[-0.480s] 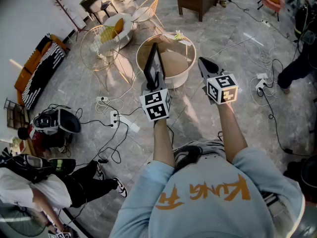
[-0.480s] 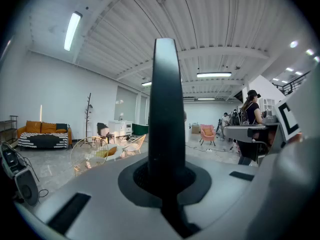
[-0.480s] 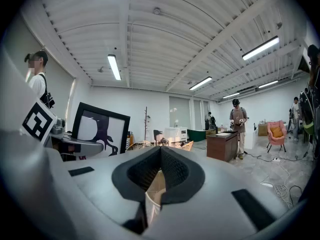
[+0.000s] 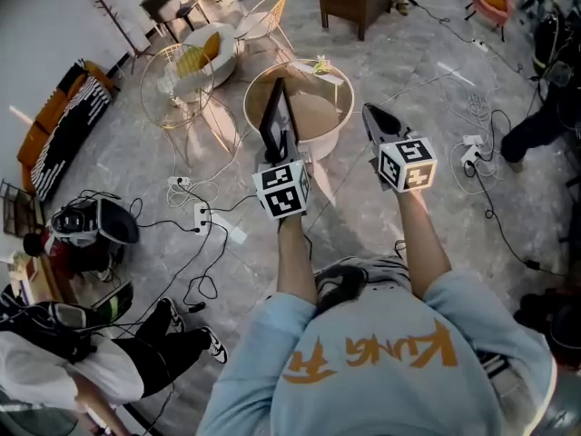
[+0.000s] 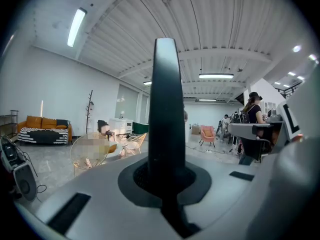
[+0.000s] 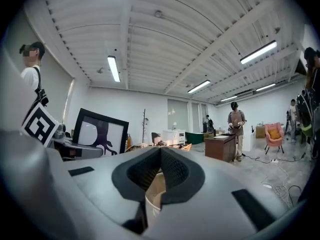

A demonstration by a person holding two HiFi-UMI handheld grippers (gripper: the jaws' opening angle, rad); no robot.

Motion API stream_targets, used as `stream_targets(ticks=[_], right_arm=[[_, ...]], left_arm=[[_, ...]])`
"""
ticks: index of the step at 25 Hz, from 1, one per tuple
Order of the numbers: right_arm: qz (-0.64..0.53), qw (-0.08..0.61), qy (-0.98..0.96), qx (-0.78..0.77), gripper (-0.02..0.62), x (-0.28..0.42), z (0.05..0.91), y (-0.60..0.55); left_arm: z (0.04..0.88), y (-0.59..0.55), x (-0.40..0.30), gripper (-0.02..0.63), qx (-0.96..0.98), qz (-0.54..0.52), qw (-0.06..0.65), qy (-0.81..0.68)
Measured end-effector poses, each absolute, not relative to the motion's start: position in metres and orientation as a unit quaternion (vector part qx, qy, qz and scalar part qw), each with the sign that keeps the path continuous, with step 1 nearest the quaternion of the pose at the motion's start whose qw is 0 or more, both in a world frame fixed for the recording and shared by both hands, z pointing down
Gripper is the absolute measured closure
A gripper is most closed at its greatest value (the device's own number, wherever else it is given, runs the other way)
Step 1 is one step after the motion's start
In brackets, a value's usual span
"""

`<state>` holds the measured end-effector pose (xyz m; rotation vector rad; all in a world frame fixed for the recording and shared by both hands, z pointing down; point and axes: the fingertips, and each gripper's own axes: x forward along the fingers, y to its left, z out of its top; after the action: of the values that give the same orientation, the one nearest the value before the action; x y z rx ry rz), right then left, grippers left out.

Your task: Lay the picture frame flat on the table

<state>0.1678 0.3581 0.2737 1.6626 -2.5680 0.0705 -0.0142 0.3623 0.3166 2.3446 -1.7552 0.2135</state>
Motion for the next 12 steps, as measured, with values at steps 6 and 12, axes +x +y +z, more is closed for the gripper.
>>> stream_targets(ticks=[6, 12], right_arm=[[0.024, 0.05, -0.83, 0.556, 0.597, 0.165, 0.275, 0.355], [0.022, 0.055, -0.825, 0.563, 0.597, 0.175, 0.274, 0.354]], left_arm=[[0.315, 0.357, -0.023, 0.58, 0.796, 0.066, 0.107, -0.593], [0.31, 0.349, -0.022, 0.58, 0.795, 0.042, 0.103, -0.596]])
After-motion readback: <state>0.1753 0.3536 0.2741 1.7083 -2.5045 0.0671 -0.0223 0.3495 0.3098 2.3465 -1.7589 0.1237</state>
